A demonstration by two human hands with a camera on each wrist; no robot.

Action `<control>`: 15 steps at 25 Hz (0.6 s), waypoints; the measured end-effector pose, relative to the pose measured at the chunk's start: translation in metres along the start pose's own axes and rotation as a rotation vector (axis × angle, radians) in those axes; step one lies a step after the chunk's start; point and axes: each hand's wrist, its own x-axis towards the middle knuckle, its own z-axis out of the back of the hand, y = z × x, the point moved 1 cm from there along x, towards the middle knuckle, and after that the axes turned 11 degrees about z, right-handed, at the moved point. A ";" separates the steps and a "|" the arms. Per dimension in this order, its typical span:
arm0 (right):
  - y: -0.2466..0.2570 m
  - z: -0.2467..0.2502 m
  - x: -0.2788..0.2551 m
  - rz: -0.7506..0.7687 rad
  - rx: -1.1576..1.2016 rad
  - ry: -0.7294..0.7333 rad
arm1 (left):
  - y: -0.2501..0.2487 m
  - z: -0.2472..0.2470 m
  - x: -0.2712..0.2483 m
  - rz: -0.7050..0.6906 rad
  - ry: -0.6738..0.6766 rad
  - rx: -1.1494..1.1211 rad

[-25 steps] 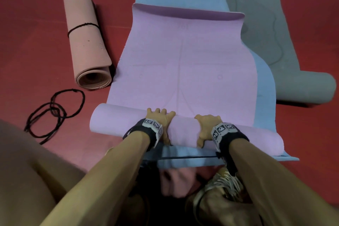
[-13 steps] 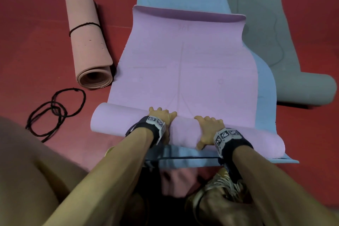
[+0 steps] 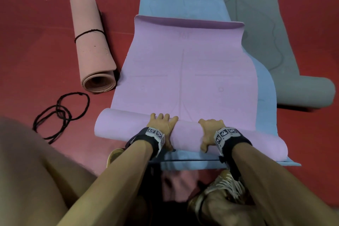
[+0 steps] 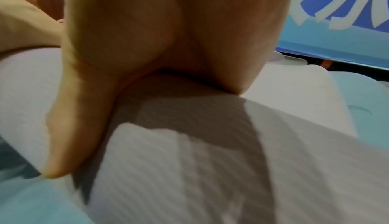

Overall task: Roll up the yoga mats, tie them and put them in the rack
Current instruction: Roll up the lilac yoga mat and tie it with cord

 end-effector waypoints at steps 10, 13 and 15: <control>0.005 -0.015 -0.014 -0.005 -0.044 -0.073 | -0.001 0.016 0.014 -0.002 0.105 -0.105; 0.011 -0.023 -0.018 -0.009 -0.106 -0.167 | -0.003 0.030 0.026 0.024 0.198 -0.083; 0.010 -0.026 -0.016 -0.012 -0.106 -0.199 | -0.003 0.029 0.027 0.014 0.196 -0.093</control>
